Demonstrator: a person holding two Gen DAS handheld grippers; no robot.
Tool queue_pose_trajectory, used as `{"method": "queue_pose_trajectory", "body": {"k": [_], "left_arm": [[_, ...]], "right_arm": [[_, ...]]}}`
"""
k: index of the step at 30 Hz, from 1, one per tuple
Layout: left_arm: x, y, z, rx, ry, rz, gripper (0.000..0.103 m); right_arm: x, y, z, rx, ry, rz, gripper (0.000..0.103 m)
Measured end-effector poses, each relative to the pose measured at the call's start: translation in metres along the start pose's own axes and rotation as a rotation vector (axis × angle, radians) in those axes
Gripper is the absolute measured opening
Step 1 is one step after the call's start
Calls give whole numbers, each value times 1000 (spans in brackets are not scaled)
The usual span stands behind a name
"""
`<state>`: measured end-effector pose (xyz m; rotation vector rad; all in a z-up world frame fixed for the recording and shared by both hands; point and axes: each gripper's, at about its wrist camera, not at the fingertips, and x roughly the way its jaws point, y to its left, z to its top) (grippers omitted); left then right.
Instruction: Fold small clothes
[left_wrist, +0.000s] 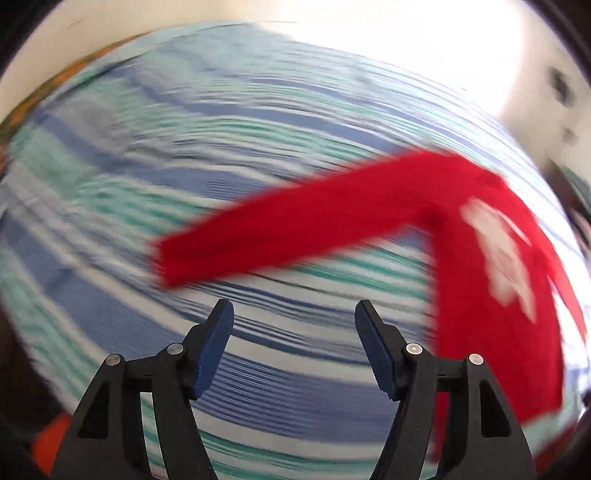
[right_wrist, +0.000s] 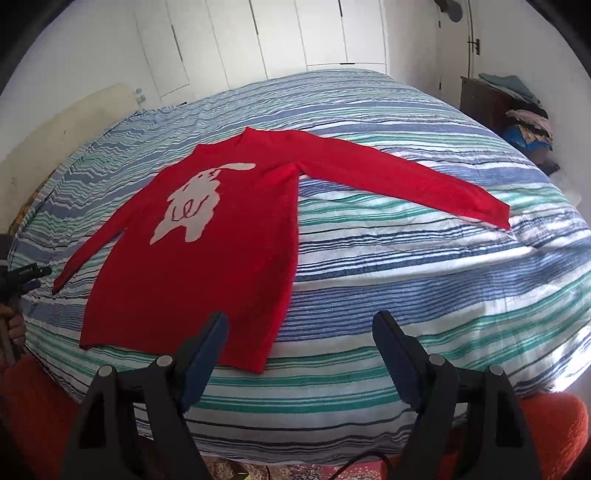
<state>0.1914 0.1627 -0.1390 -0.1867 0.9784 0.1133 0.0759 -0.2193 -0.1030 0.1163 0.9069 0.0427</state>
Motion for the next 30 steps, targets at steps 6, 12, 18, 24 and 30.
{"method": "queue_pose_trajectory", "body": {"k": [6, 12, 18, 24, 30], "left_arm": [[40, -95, -65, 268, 171, 19, 73], [-3, -51, -56, 220, 27, 30, 91], [39, -7, 10, 136, -119, 126, 99], [103, 13, 5, 131, -32, 75, 103], [101, 16, 1, 127, -23, 67, 103]], "right_arm": [[36, 29, 3, -96, 52, 43, 80], [67, 22, -20, -67, 200, 36, 80], [76, 26, -14, -35, 197, 5, 80], [80, 30, -13, 13, 208, -33, 80], [77, 33, -15, 30, 225, -76, 80]]}}
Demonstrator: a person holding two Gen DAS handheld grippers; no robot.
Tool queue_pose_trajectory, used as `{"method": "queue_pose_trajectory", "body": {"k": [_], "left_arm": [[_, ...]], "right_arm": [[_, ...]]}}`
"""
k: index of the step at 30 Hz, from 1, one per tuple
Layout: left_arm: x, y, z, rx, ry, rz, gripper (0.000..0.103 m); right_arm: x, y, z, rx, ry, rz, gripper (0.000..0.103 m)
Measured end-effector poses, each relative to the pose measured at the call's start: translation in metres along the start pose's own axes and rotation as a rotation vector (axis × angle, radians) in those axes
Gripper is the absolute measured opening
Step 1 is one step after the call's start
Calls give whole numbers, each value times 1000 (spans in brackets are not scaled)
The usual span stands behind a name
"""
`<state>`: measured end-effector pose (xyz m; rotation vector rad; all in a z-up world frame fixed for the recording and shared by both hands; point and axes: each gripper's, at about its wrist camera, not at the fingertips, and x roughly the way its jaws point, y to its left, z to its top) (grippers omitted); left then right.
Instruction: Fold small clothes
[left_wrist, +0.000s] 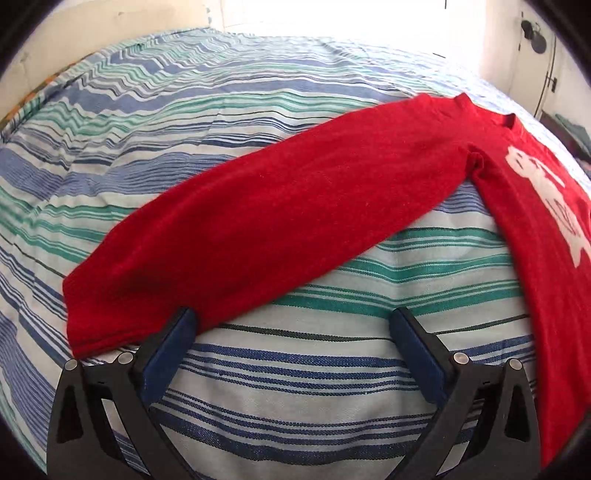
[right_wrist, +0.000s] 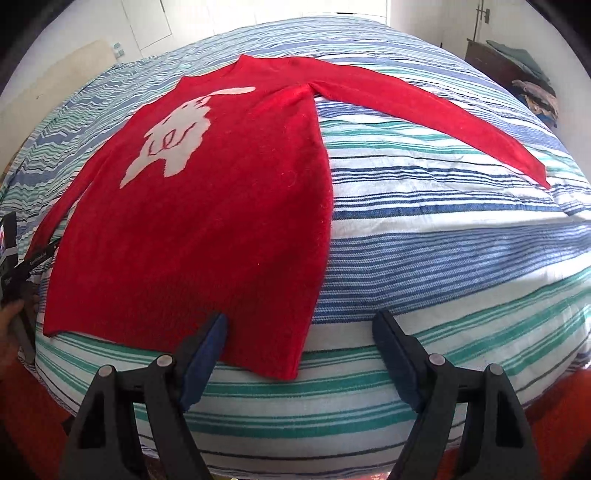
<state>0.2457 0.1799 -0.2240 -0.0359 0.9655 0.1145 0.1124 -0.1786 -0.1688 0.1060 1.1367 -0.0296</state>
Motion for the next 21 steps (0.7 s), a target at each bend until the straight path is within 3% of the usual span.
{"method": "queue_pose_trajectory", "body": {"k": [21], "left_arm": [[3, -3, 2, 3, 0, 7, 103]], "right_arm": [[1, 30, 0, 16, 98, -202, 80]]}}
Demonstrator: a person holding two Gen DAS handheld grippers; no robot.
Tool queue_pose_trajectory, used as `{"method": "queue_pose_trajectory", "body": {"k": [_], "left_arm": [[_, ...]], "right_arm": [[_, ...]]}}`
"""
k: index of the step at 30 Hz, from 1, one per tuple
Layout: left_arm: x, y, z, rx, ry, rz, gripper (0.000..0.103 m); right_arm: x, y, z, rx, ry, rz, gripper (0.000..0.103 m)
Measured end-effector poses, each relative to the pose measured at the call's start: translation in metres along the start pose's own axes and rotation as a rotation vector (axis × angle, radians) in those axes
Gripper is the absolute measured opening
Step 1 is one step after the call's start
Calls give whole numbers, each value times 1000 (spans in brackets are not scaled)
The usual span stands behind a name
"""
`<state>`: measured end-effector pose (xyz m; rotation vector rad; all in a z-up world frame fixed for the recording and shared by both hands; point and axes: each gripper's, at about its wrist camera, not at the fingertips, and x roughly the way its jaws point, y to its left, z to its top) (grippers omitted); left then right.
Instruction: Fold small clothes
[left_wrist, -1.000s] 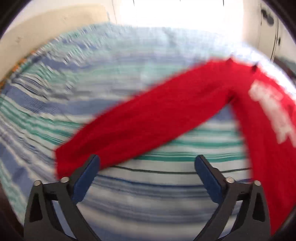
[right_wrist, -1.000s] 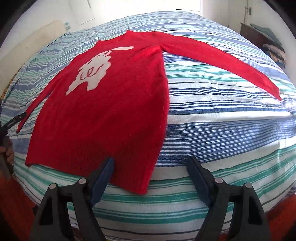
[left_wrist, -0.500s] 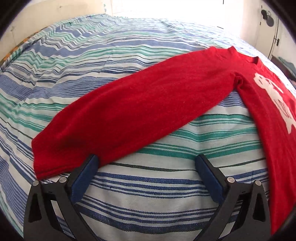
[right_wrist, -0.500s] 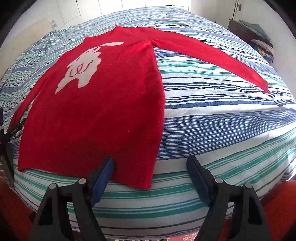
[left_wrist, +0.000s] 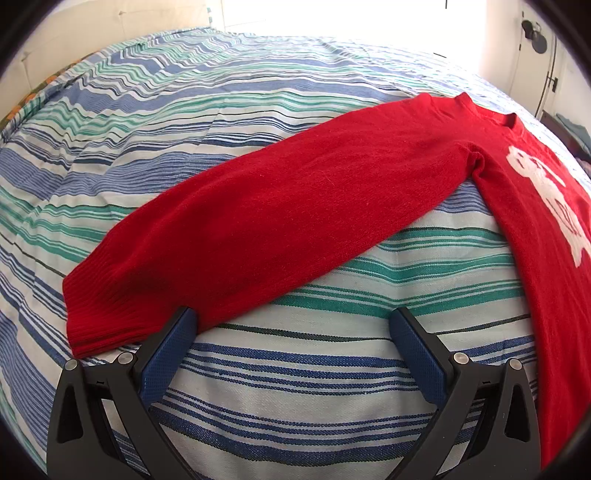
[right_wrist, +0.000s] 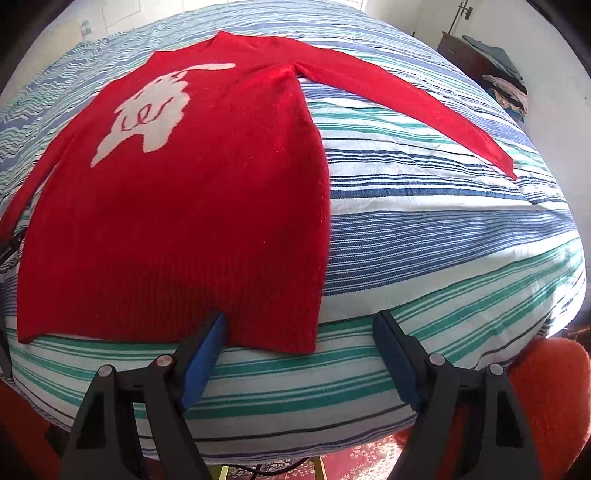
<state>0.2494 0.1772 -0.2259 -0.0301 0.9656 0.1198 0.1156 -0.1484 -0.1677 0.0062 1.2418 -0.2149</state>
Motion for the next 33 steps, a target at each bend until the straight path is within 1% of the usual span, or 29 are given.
{"method": "queue_pose_trajectory", "body": {"k": [6, 16, 24, 33], "left_arm": [[0, 0, 0, 0, 0, 0, 103], [0, 0, 0, 0, 0, 0, 103], [0, 0, 0, 0, 0, 0, 103], [0, 0, 0, -1, 0, 0, 103]], "right_arm": [[-1, 6, -1, -14, 23, -31, 80], [-2, 5, -5, -10, 14, -24, 81], [2, 11, -5, -8, 29, -57, 83], [5, 7, -6, 14, 18, -31, 85]]}}
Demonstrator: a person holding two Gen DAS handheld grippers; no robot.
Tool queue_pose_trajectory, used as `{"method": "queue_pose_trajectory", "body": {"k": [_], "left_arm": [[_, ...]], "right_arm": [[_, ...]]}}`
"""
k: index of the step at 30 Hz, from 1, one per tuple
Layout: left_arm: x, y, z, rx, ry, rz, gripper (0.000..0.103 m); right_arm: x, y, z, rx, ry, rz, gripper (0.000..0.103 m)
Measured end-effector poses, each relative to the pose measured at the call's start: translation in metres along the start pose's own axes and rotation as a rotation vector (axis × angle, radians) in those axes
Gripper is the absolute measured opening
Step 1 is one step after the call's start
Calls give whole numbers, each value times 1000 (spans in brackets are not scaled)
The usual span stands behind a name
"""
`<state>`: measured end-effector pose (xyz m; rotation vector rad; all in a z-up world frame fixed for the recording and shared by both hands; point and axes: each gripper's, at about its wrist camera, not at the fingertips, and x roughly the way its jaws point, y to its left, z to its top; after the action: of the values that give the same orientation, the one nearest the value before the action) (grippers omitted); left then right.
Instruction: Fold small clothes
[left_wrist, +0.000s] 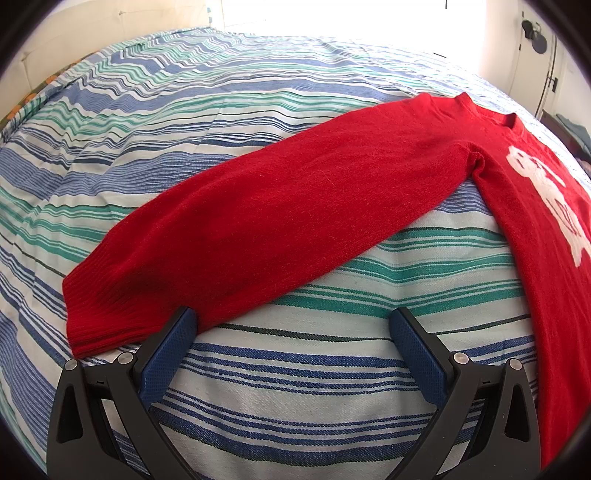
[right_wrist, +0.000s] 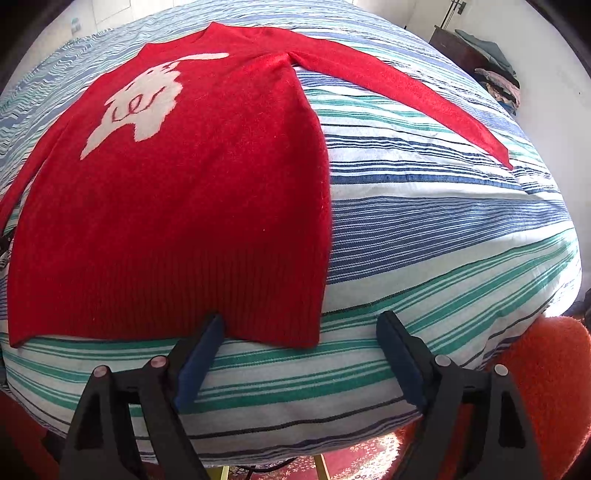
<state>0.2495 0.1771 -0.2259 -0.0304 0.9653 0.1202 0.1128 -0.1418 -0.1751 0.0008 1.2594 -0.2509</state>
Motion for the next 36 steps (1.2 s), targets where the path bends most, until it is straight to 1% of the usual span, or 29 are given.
{"method": "queue_pose_trajectory", "body": {"k": [3, 10, 15, 23, 31, 34, 36], "left_arm": [[0, 0, 0, 0, 0, 0, 103], [0, 0, 0, 0, 0, 0, 103], [0, 0, 0, 0, 0, -1, 103], [0, 0, 0, 0, 0, -1, 103], [0, 0, 0, 0, -1, -1, 103], [0, 0, 0, 0, -1, -1, 103], [0, 0, 0, 0, 0, -1, 103]], "right_arm": [[1, -1, -2, -4, -12, 9, 85], [-7, -8, -10, -24, -39, 63, 85], [-6, -8, -13, -31, -57, 76, 86], [-4, -13, -15, -26, -79, 132, 90], [-9, -19, -18, -7, -112, 189, 91], [-22, -23, -21, -4, -155, 216, 90], [-36, -25, -24, -17, -208, 237, 90]]}}
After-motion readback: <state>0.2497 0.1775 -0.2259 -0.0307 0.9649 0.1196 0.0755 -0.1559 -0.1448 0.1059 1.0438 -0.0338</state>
